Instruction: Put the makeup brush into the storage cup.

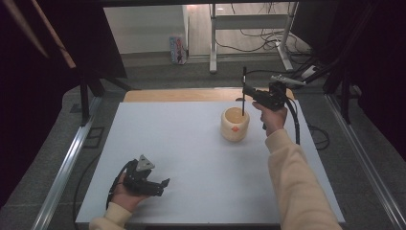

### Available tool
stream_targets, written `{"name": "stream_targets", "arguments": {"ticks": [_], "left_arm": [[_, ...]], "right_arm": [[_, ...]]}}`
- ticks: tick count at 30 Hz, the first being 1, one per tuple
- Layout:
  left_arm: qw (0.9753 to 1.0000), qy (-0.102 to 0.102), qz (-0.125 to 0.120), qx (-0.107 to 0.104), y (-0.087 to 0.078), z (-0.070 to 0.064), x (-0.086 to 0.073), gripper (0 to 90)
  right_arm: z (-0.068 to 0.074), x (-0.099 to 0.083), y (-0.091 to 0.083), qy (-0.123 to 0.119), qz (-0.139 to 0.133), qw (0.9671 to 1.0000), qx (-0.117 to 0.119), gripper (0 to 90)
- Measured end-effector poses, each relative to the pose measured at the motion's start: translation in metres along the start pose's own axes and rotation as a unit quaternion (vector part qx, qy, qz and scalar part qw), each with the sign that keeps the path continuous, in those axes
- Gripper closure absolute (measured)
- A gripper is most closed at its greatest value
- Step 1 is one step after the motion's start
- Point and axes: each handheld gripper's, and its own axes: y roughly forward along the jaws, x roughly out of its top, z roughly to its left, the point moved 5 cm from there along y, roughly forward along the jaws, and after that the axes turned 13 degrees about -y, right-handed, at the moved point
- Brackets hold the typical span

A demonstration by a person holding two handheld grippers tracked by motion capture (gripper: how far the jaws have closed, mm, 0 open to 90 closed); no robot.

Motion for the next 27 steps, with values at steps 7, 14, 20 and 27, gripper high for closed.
{"name": "stream_targets", "arguments": {"ticks": [7,14,20,27], "left_arm": [[1.0,-0.002,-0.001,0.0,-0.001,0.001,-0.001,4.5],[1.0,-0.002,-0.001,0.0,-0.001,0.001,-0.001,4.5],[1.0,-0.002,0.0,0.0,0.0,0.001,-0.001,4.6],[1.0,0.0,0.001,0.001,0.0,0.0,-0.001,4.5]], "right_arm": [[-0.006,-0.006,0.013,0.01,0.0,0.9999,-0.011,85.6],[-0.004,-0.014,0.02,0.005,-0.003,0.9999,-0.014,85.6],[-0.001,-0.021,0.019,-0.003,-0.008,0.9999,-0.012,85.4],[0.006,-0.028,0.019,-0.016,-0.001,0.9998,-0.011,85.3]]}}
